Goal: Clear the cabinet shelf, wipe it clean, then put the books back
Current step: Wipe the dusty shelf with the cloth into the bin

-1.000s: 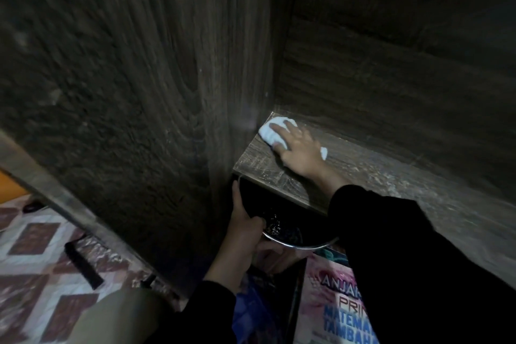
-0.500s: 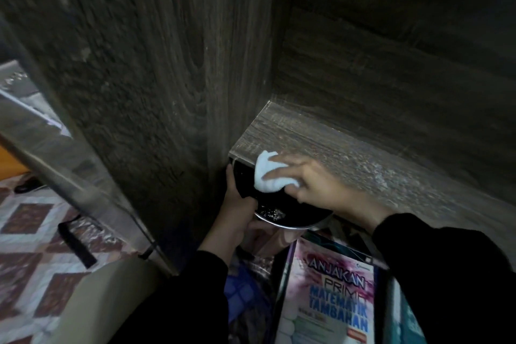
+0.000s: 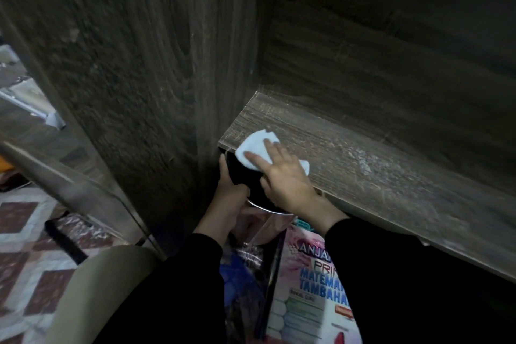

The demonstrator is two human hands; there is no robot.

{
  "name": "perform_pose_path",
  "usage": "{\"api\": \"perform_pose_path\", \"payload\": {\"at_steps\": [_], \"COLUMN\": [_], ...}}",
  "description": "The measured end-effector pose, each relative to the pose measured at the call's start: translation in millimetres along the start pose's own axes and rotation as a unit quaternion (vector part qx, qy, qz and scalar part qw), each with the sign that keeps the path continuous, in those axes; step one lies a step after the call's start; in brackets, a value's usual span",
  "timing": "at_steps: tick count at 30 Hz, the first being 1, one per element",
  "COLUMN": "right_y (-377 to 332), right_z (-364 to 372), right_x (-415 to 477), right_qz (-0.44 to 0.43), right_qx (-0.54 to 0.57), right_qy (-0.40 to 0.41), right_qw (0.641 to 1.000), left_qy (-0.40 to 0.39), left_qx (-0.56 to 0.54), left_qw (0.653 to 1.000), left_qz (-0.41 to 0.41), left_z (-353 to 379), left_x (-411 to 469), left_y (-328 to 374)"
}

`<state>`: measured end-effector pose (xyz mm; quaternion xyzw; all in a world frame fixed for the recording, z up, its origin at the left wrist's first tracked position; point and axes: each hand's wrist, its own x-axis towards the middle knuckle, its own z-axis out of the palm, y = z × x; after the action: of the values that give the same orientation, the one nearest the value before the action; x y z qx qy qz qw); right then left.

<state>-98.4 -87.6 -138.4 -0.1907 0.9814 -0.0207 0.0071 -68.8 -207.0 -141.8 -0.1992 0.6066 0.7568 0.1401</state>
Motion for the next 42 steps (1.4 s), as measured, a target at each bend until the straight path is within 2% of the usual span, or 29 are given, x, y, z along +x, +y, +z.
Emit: {"api": "perform_pose_path", "payload": {"at_steps": [2, 4, 7, 10, 12, 15, 17, 20, 23, 26, 28, 31, 34, 37, 40, 42], "right_y": [6.4, 25.0, 72.3, 127.9, 145.8, 132.5, 109.3, 62.7, 15.2, -13.8, -14.8, 2.0, 50.5, 121.0, 155.6, 147.4], "right_z": [-10.4, -18.7, -25.0, -24.5, -18.0, -1.1, 4.9, 5.3, 8.2, 7.2, 3.3, -5.6, -9.7, -15.2, -15.1, -8.6], "right_x": [-8.8, -19.1, -42.8, -76.4, -93.8, -95.2, -78.9, -45.2, -17.9, -8.2, -9.0, -27.6, -58.6, -96.7, -126.4, -125.9], "right_qz": [-0.052, -0.029, 0.14, 0.343, 0.449, 0.518, 0.502, 0.437, 0.321, 0.202, 0.129, 0.072, 0.165, 0.353, 0.539, 0.579], "right_qx": [0.07, 0.164, 0.183, 0.159, 0.13, 0.081, 0.077, 0.08, 0.081, 0.088, 0.133, 0.294, 0.291, 0.196, 0.149, 0.122], "right_qy": [0.017, 0.067, 0.202, 0.28, 0.252, 0.158, 0.131, 0.084, 0.059, 0.055, 0.058, 0.146, 0.272, 0.332, 0.25, 0.18], "right_qw": [0.996, 0.984, 0.952, 0.882, 0.847, 0.837, 0.851, 0.892, 0.942, 0.974, 0.981, 0.942, 0.902, 0.852, 0.79, 0.786], "left_qy": [-0.001, -0.013, -0.032, -0.033, -0.04, -0.047, -0.046, -0.042, -0.039, -0.038, -0.034, -0.033, -0.041, -0.047, -0.048, -0.048], "left_qx": [-0.002, -0.01, -0.026, -0.026, -0.026, -0.029, -0.026, -0.024, -0.02, -0.023, -0.023, -0.011, -0.01, -0.01, -0.007, -0.008], "left_qw": [1.0, 1.0, 0.999, 0.999, 0.999, 0.998, 0.999, 0.999, 0.999, 0.999, 0.999, 0.999, 0.999, 0.999, 0.999, 0.999], "left_qz": [-0.003, -0.007, -0.022, -0.021, -0.014, -0.012, -0.01, -0.011, -0.002, 0.004, 0.003, 0.0, -0.014, -0.019, -0.023, -0.023], "left_z": [1.0, 2.6, 2.5, 2.6, 3.8, 5.3, 5.9, 6.0, 4.7, 2.9, 2.9, 3.4, 2.1, 2.2, 4.0, 5.7], "left_x": [-0.3, -2.1, -4.6, -5.2, -4.6, -2.0, 0.9, 6.9, 13.9, 17.3, 15.9, 14.4, 14.3, 13.9, 13.4, 12.8], "left_y": [0.1, 0.9, 1.4, 0.7, -0.8, -3.9, -6.2, -11.1, -17.1, -19.2, -18.9, -18.0, -16.9, -16.1, -15.1, -14.8]}}
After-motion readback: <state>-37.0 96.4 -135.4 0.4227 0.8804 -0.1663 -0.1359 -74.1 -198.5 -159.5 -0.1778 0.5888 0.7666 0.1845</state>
